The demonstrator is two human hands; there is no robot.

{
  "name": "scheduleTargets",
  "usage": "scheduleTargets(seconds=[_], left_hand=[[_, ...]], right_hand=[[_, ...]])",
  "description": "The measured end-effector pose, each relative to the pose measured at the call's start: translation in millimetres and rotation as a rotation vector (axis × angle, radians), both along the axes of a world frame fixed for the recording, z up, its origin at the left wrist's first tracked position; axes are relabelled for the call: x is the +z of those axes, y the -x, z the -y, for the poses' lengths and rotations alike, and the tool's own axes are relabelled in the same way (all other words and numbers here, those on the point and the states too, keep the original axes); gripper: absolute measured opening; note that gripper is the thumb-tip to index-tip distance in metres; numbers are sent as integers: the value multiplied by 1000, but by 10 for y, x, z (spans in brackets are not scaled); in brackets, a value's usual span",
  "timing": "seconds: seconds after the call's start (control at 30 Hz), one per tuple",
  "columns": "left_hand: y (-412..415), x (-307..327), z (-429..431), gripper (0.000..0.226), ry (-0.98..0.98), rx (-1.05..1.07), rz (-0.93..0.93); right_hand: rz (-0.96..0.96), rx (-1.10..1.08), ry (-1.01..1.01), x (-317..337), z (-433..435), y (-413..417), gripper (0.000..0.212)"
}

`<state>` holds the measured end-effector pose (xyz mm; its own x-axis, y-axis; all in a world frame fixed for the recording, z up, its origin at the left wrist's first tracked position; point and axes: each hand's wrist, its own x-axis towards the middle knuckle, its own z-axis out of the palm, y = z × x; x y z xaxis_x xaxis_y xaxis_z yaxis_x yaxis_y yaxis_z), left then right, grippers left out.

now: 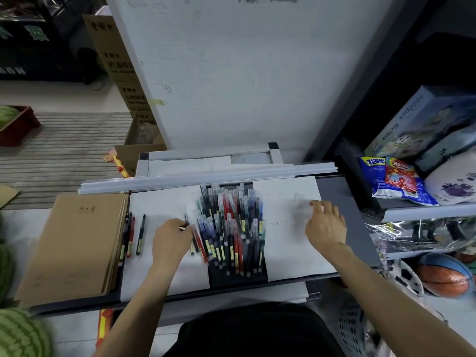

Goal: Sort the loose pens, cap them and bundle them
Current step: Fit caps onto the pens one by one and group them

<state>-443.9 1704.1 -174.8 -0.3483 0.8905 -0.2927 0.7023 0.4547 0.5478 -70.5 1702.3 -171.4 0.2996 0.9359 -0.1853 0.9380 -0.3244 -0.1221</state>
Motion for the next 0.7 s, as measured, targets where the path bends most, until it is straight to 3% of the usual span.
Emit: scheduleTargets(seconds=[0.43, 0.7], left_hand=[[40, -206, 36, 39, 54, -3, 2], [474, -93, 78, 33, -34, -8, -106]], right_hand=[[-155, -58, -84, -67, -16, -128, 38], [-465, 21, -203, -81, 257, 369, 28]])
